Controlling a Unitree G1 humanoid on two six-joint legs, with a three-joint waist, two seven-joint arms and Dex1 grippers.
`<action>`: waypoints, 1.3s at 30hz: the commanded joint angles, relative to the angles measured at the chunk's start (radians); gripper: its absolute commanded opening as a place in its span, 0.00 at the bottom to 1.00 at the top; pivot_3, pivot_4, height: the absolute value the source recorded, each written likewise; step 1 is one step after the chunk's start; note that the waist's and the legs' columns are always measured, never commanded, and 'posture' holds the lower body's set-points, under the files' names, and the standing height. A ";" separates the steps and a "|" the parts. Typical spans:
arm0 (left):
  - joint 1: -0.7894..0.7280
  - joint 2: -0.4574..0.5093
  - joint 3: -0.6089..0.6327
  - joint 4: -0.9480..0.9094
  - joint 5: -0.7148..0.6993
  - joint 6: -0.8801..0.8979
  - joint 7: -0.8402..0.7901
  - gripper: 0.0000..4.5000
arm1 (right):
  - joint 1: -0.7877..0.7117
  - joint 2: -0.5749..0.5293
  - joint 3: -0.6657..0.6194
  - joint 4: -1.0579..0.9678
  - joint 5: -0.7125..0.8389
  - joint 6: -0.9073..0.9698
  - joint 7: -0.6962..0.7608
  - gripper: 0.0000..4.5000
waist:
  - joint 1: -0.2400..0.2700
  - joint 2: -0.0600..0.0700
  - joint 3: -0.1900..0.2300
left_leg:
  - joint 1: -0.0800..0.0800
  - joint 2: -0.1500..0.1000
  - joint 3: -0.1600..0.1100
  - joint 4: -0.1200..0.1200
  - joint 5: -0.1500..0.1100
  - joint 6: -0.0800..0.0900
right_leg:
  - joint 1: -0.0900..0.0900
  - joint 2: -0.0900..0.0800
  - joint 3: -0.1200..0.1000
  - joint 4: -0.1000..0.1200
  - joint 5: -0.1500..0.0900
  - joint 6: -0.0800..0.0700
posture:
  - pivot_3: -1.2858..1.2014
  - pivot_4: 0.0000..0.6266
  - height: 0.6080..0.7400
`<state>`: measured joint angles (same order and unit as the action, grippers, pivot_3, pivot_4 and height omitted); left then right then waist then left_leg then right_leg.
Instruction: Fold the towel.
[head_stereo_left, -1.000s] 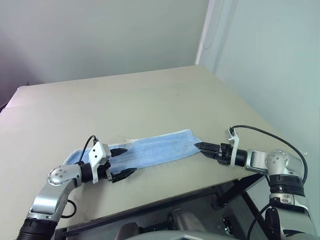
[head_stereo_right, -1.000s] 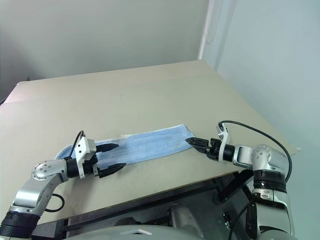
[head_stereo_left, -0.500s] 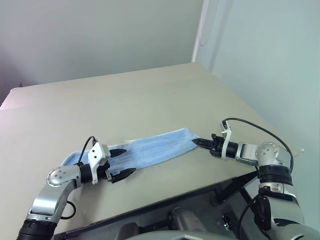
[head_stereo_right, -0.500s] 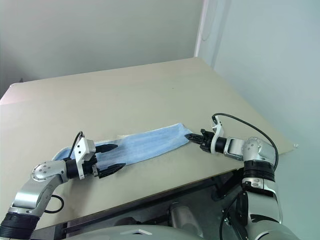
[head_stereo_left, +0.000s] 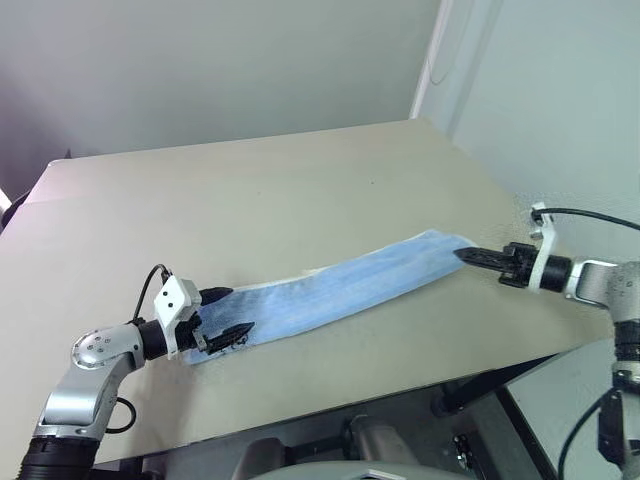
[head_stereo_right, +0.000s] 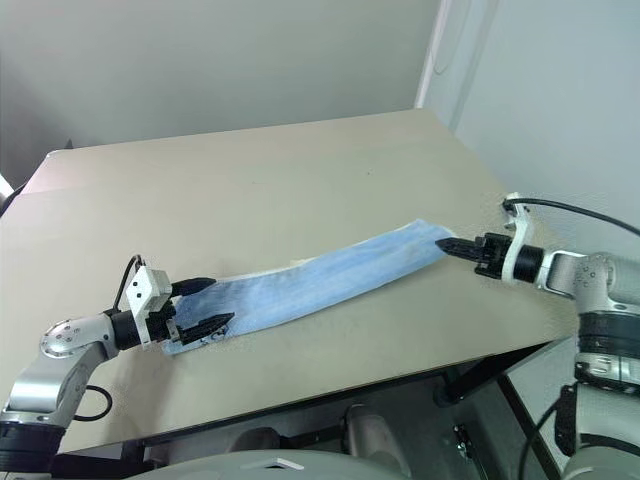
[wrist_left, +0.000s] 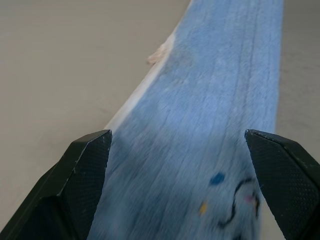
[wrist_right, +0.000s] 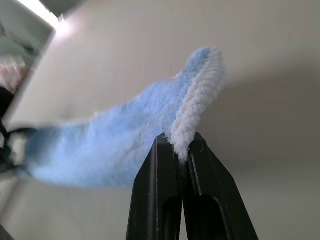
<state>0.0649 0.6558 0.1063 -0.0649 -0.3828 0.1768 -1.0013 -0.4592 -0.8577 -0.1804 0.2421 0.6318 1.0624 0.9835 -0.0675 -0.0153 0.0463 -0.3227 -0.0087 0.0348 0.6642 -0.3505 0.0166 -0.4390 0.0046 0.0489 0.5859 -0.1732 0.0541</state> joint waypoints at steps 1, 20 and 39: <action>-0.033 0.011 0.021 0.003 -0.003 -0.023 -0.004 1.00 | 0.038 -0.038 0.146 -0.207 -0.082 -0.130 0.066 0.01 | -0.001 0.000 0.000 | 0.000 0.000 0.000 0.000 0.000 0.000 | 0.001 0.000 0.000 0.000 0.000 -0.001 | 0.52 0.00 1.00; -0.024 0.008 0.008 -0.016 0.004 -0.019 0.010 1.00 | -0.102 0.315 0.505 -0.362 -0.153 -0.174 0.007 0.01 | 0.002 -0.001 0.000 | 0.001 0.001 0.000 0.001 0.000 0.000 | -0.004 -0.002 0.000 0.003 0.002 0.001 | 0.52 0.00 1.00; 0.017 0.011 0.024 -0.037 -0.002 -0.022 0.029 1.00 | -0.138 0.402 0.586 -0.295 -0.218 -0.227 0.080 0.46 | 0.000 -0.001 0.000 | 0.002 0.000 -0.001 0.003 0.000 0.000 | -0.005 -0.002 -0.001 0.009 0.002 0.000 | 0.52 0.00 1.00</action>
<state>0.0863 0.6562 0.1027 -0.0724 -0.3792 0.1680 -0.9761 -0.5723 -0.4645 0.4181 -0.0149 0.3983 0.8383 1.0499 -0.0676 -0.0166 0.0461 -0.3204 -0.0088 0.0342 0.6676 -0.3504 0.0163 -0.4435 0.0025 0.0477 0.5951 -0.1713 0.0540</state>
